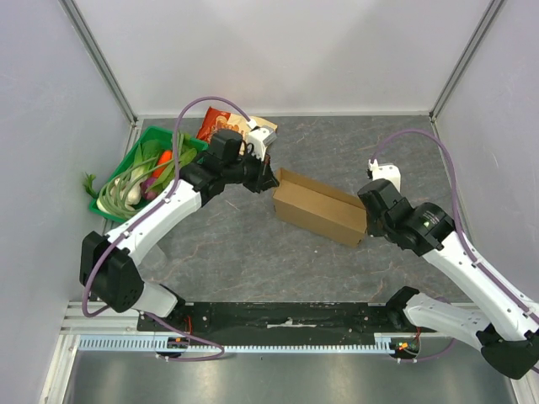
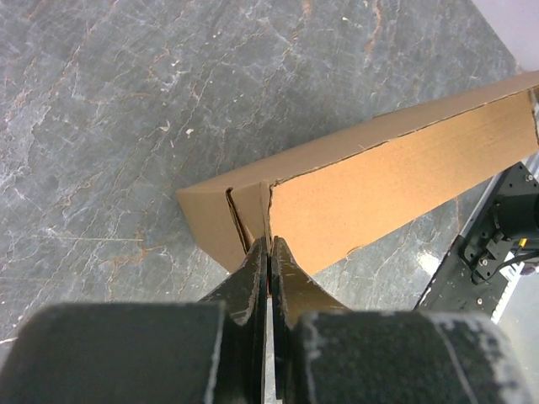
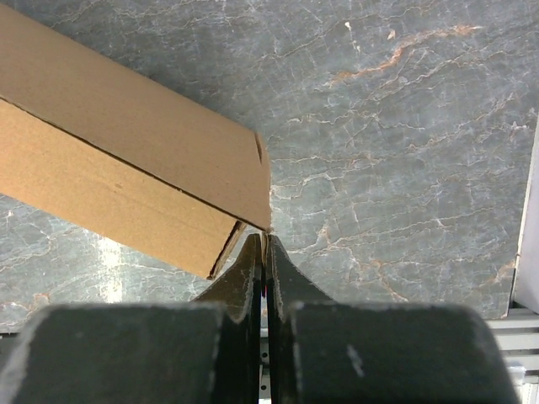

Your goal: Fold the paper box

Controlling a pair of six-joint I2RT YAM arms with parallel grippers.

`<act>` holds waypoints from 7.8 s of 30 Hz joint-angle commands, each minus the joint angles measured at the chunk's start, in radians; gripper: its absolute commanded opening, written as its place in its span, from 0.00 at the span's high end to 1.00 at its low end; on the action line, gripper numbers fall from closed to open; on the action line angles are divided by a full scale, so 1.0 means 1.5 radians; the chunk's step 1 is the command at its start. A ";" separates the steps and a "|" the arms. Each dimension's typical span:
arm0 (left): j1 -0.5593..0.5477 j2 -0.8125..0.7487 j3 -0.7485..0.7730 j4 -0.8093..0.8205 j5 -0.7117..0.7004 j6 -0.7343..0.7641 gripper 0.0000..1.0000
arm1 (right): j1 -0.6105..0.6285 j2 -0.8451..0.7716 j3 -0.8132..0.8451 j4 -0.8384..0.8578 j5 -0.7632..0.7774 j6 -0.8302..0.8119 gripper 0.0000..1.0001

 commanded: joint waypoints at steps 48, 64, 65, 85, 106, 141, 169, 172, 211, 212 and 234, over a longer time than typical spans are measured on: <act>-0.029 -0.001 -0.037 -0.033 -0.185 0.063 0.98 | -0.036 0.056 0.045 0.018 -0.080 -0.035 1.00; -0.045 -0.006 -0.057 -0.030 -0.200 0.067 0.98 | -0.037 0.052 0.063 0.026 -0.121 -0.019 1.00; -0.047 -0.007 -0.062 -0.034 -0.218 0.075 0.98 | -0.038 0.052 0.067 0.023 -0.121 -0.015 1.00; -0.058 -0.022 -0.069 -0.012 -0.150 0.020 0.98 | -0.093 0.051 0.083 0.071 -0.200 0.176 1.00; -0.067 -0.019 -0.088 0.007 -0.154 0.018 0.98 | -0.119 0.053 -0.028 0.109 -0.155 0.182 1.00; -0.086 -0.061 -0.160 -0.018 -0.337 0.080 0.98 | -0.091 -0.010 -0.215 0.308 -0.135 0.043 1.00; -0.121 -0.027 -0.126 -0.122 -0.555 -0.121 0.98 | -0.091 -0.006 -0.225 0.318 -0.164 0.066 1.00; -0.121 -0.028 -0.141 -0.123 -0.565 -0.098 0.98 | -0.091 -0.005 -0.224 0.316 -0.166 0.065 1.00; -0.122 -0.072 -0.262 -0.021 -0.535 -0.157 0.98 | -0.092 -0.035 -0.030 0.221 -0.179 -0.049 0.24; -0.121 -0.071 -0.261 -0.021 -0.534 -0.156 0.98 | -0.091 -0.028 -0.022 0.225 -0.184 -0.063 0.22; -0.123 -0.076 -0.257 -0.018 -0.497 -0.179 0.98 | -0.090 0.187 0.183 0.377 -0.305 -0.008 0.36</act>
